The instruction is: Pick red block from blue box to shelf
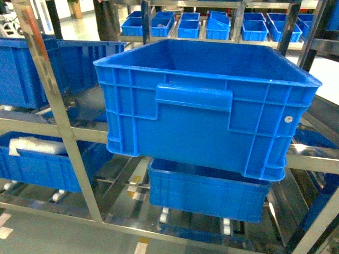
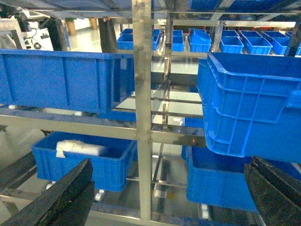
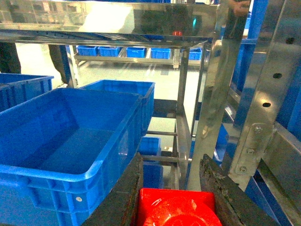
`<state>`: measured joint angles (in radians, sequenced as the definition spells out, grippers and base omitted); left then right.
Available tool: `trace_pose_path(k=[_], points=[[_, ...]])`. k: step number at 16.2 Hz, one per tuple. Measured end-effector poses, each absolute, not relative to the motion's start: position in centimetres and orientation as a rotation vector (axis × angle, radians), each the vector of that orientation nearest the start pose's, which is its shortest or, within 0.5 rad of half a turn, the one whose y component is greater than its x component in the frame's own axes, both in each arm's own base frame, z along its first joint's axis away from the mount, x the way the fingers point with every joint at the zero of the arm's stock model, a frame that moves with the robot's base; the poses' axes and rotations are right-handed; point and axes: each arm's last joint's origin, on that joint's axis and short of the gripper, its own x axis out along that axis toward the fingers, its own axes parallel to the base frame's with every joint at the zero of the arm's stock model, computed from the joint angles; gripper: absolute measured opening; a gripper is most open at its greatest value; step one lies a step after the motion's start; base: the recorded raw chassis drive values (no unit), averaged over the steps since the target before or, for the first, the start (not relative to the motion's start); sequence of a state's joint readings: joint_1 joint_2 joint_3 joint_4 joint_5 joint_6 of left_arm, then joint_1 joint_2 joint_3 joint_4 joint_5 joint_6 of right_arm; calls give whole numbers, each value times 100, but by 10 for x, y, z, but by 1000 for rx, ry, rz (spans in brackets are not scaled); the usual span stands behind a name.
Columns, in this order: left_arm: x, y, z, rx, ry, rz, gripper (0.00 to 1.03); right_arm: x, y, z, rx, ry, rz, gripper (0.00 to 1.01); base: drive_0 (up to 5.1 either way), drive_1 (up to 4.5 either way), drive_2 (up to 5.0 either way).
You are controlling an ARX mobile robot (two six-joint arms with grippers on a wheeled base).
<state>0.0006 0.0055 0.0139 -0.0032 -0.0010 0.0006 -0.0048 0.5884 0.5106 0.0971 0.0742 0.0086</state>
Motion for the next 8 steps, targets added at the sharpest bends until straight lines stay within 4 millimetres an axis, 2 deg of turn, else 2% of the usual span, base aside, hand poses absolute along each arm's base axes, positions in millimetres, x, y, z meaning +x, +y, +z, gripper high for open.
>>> trace_pose_path(k=[3,8], points=[[97,0,167,1,-4,3,98,146,-3,293,10,-22,-79,29,-133,-133,-133],[97,0,167,1,-4,0,98,146,-3,293,9,-22,-82,29,-462,316,169]])
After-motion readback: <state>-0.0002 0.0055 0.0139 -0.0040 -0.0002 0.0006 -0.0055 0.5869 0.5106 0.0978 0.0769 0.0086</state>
